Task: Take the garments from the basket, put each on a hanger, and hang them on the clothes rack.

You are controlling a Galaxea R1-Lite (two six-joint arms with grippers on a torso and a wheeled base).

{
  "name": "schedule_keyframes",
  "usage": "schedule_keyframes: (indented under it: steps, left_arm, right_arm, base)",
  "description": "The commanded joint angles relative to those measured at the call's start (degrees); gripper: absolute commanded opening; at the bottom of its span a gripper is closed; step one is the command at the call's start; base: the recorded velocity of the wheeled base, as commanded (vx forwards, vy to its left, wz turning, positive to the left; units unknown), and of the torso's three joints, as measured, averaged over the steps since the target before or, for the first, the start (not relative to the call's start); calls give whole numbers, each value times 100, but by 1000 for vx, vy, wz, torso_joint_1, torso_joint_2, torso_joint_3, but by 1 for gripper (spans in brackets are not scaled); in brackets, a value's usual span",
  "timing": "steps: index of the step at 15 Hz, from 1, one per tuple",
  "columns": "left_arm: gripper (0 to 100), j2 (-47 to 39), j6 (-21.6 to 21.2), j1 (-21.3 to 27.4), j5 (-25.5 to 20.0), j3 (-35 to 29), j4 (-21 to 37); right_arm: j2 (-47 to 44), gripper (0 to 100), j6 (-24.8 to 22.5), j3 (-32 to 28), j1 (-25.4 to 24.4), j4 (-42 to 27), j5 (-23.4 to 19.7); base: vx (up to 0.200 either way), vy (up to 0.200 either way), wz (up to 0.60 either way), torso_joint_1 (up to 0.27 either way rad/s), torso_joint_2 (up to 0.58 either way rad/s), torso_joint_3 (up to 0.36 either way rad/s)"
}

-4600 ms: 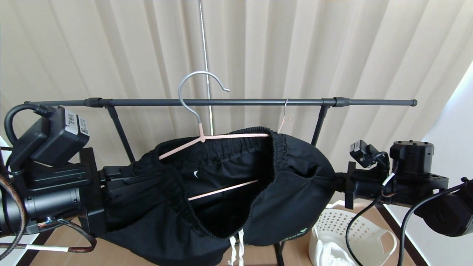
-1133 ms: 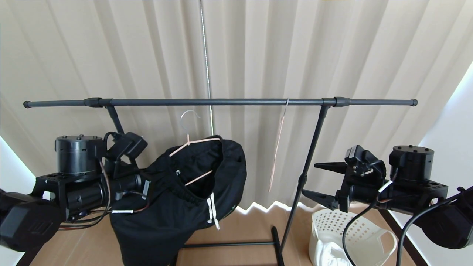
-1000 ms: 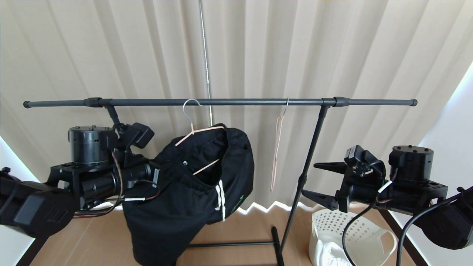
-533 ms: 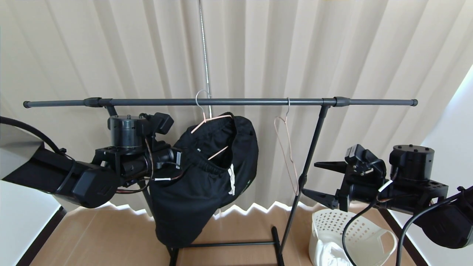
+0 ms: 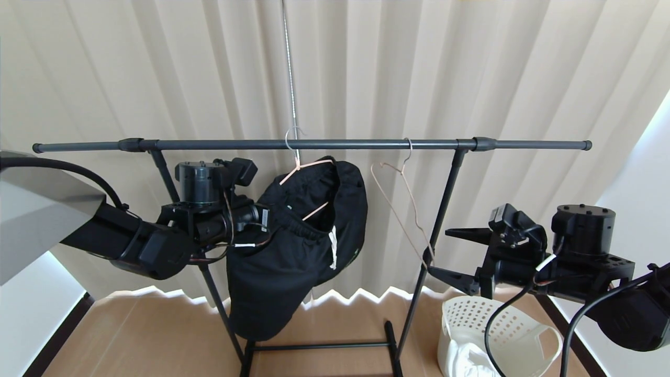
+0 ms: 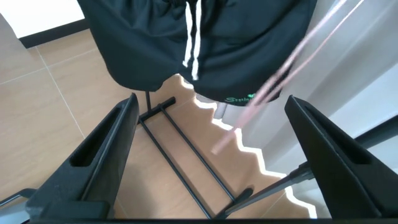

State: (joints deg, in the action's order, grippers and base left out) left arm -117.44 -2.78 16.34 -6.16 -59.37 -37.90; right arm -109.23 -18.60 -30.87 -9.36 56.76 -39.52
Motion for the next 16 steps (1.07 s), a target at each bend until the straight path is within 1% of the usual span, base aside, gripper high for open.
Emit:
schedule_keyframes:
  steps: [1,4,16]
  left_arm:
    - [0,-217,32,-8,0,-207,-7]
    - [0,-446,129,-16,0,-470,2]
    - [0,-613,155,1,44,-602,-7]
  right_arm:
    - [-2,100,-3,2,-4,2,-3]
    - [7,100,-3,2,5,11,-3]
    - [-2,100,-3,2,13,11,-3]
  base:
    - [0,0,0,0,0,0]
    - [0,0,0,0,0,0]
    - [0,0,0,0,0,0]
